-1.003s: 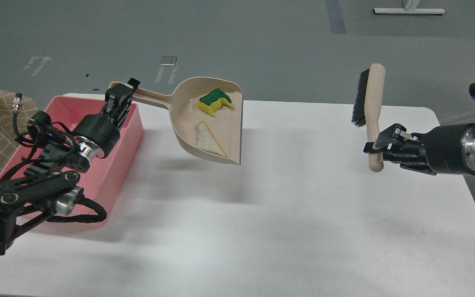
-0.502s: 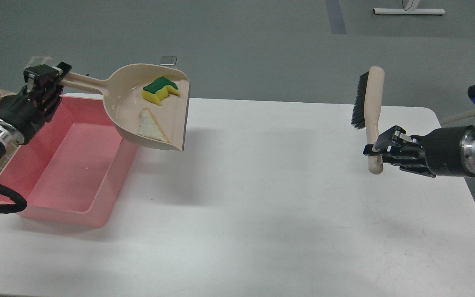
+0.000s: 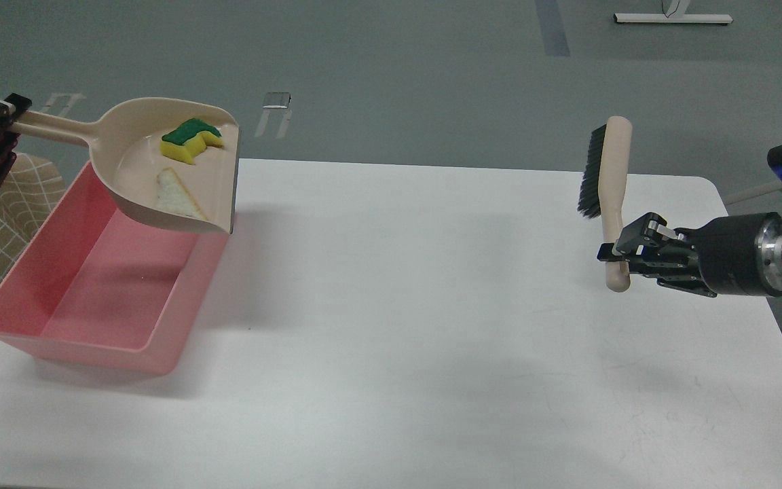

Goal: Sweep and dump garbage into bin
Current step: 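Lift the dustpan with the left gripper over the pink bin, then tilt the dustpan with the left gripper to dump debris into bin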

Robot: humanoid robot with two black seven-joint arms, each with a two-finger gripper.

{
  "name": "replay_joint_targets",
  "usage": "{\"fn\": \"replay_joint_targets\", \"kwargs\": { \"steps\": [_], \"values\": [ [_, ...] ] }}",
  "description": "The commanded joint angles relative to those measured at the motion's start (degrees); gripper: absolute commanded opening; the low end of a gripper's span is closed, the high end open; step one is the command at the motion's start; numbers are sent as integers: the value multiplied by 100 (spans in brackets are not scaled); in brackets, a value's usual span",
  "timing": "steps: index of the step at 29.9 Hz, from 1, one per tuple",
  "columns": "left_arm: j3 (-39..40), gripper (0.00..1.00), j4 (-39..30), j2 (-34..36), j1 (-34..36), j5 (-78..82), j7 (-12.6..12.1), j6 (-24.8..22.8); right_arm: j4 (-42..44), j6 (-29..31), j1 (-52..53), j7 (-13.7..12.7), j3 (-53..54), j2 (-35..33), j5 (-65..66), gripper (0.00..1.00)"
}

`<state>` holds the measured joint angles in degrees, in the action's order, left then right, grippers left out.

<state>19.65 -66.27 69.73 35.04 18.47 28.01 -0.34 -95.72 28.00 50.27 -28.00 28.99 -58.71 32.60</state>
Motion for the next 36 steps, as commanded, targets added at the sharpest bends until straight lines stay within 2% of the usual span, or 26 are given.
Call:
{"fn": "replay_joint_targets", "kwargs": {
  "steps": [1,11,36],
  "values": [
    [-5,0,96,145,-41,-10,-1,-115,9,0,0,0,1,8,0,0],
    [-84,0,228,638,-164,42,-1,-432,36,0,0,0,1,26,9,0],
    [-93,0,167,1271,-94,1588,-1,-300,124,0,0,0,1,105,9,0]
  ]
}}
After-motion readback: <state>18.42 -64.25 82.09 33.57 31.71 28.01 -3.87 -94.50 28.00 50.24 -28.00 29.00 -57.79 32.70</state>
